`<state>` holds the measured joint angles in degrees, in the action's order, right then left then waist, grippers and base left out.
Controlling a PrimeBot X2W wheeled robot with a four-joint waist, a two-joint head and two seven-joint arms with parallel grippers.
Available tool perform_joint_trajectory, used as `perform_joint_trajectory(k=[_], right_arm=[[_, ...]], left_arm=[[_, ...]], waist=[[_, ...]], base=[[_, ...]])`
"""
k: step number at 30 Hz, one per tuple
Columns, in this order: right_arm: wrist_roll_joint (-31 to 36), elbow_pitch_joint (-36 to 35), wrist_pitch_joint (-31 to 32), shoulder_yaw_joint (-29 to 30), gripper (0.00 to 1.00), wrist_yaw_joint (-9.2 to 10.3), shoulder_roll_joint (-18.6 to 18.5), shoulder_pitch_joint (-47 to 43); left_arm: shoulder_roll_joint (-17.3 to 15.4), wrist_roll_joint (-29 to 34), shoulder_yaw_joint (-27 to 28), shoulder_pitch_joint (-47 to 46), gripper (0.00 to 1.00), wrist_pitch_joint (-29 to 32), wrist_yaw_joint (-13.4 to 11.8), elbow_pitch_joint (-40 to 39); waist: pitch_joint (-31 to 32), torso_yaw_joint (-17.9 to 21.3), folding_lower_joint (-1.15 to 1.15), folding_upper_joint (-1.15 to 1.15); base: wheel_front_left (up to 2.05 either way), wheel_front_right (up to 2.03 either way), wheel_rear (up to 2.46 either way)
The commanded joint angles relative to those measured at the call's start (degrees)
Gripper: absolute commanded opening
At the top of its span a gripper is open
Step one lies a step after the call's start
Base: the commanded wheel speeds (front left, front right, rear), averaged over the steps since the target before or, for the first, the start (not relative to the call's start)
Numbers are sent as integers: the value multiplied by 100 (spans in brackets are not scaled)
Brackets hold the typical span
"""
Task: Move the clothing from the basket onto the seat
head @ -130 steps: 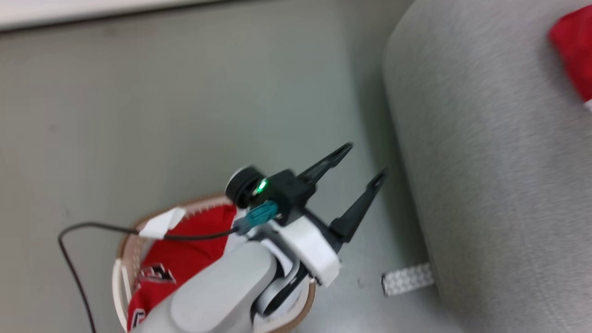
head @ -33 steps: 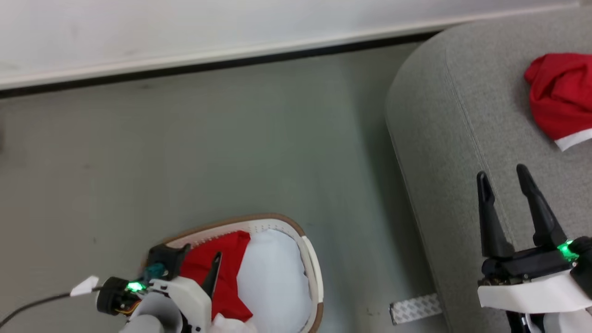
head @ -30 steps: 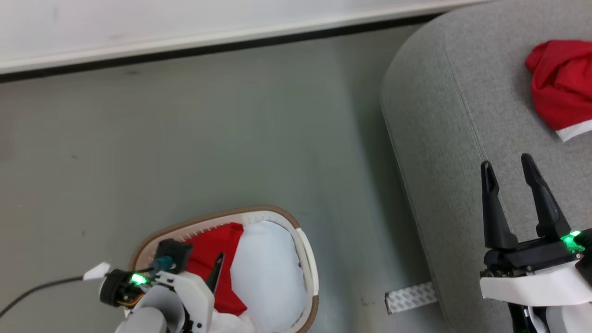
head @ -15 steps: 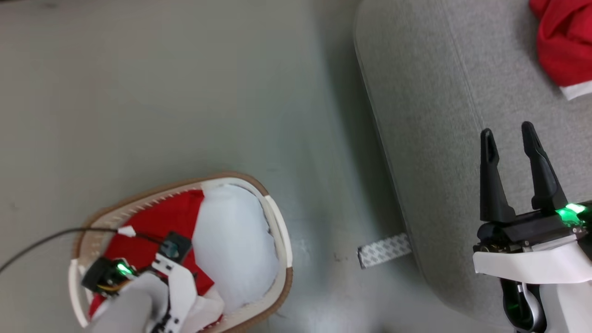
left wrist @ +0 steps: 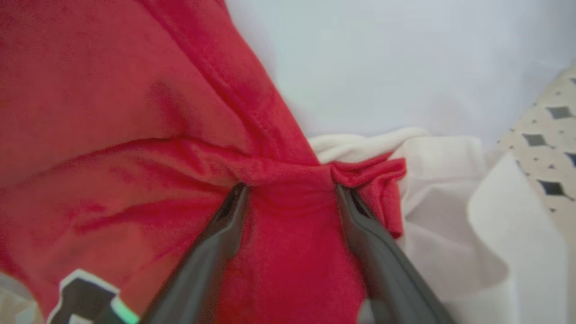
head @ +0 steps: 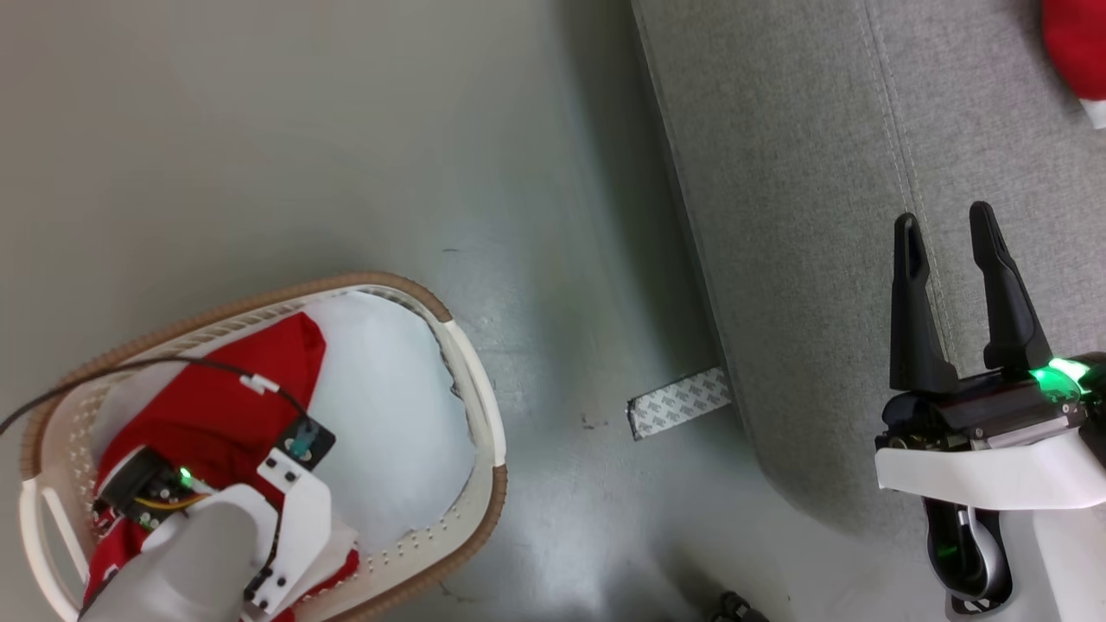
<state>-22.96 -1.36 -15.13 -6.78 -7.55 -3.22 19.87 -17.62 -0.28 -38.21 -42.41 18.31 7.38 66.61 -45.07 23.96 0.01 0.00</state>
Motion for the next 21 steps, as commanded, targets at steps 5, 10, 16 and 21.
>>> perform_joint_trajectory(k=[5,10,16,21], right_arm=[[-32,1,-1,-10,100,13,31,159],[10,30,-1,35,100,13,36,179],[-28,120,-1,-9,100,13,36,194],[140,220,-1,67,100,13,35,10]], left_arm=[[73,94,-208,-251,93,244,2,221],[261,-12,-231,-437,0,333,-49,299],[537,-145,-224,-377,0,295,-131,321],[851,-312,-186,-125,0,214,-183,294]], waist=[[-220,102,-1,0],[-248,116,-1,0],[125,49,-1,0],[736,-99,-1,0]], base=[[0,0,0],[0,0,0],[0,0,0],[0,0,0]])
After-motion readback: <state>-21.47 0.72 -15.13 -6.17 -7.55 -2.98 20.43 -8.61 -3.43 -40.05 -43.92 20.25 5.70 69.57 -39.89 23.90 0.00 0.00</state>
